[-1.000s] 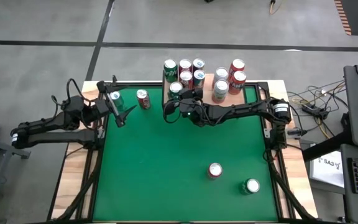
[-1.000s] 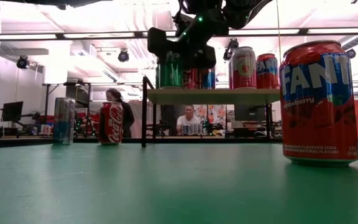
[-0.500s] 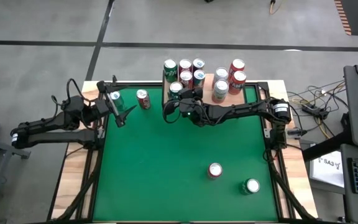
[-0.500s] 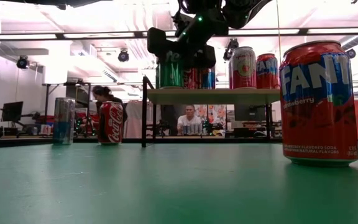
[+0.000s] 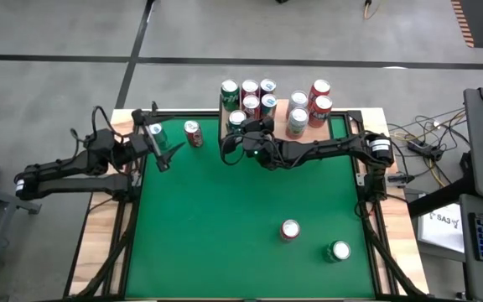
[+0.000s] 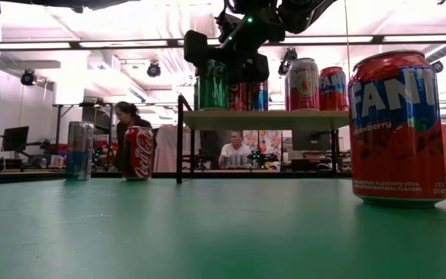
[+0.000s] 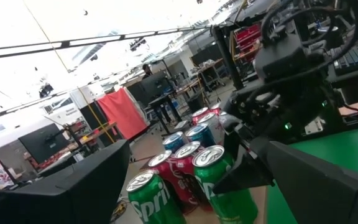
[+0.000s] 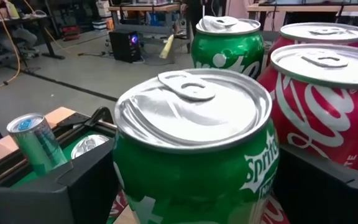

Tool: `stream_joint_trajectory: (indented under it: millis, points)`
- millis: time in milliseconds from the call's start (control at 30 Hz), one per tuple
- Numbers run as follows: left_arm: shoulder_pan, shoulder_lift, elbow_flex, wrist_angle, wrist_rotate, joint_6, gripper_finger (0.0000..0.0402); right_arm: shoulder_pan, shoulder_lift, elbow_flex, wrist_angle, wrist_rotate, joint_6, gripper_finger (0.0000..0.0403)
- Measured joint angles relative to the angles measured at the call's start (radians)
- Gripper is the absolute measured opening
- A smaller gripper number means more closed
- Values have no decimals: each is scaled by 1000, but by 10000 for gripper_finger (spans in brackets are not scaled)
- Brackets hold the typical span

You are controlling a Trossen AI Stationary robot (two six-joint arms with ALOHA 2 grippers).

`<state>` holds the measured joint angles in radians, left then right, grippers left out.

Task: Place canned beverage on shelf
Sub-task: Put the top green soda can aligned with the green soda can on the shelf

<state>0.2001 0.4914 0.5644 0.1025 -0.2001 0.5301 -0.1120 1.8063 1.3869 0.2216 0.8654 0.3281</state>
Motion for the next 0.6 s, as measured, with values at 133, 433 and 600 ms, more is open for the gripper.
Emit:
stream_joint_trajectory:
  millis: [133,433,600]
  points:
    - [0,7,0,1,0,1,363,0,-4,0,1,0,1,350]
    - [0,12,0,1,0,8,363,0,-18,0,5,0,2,350]
    - [0,12,0,1,0,8,363,5,-20,0,41,0,-18,350]
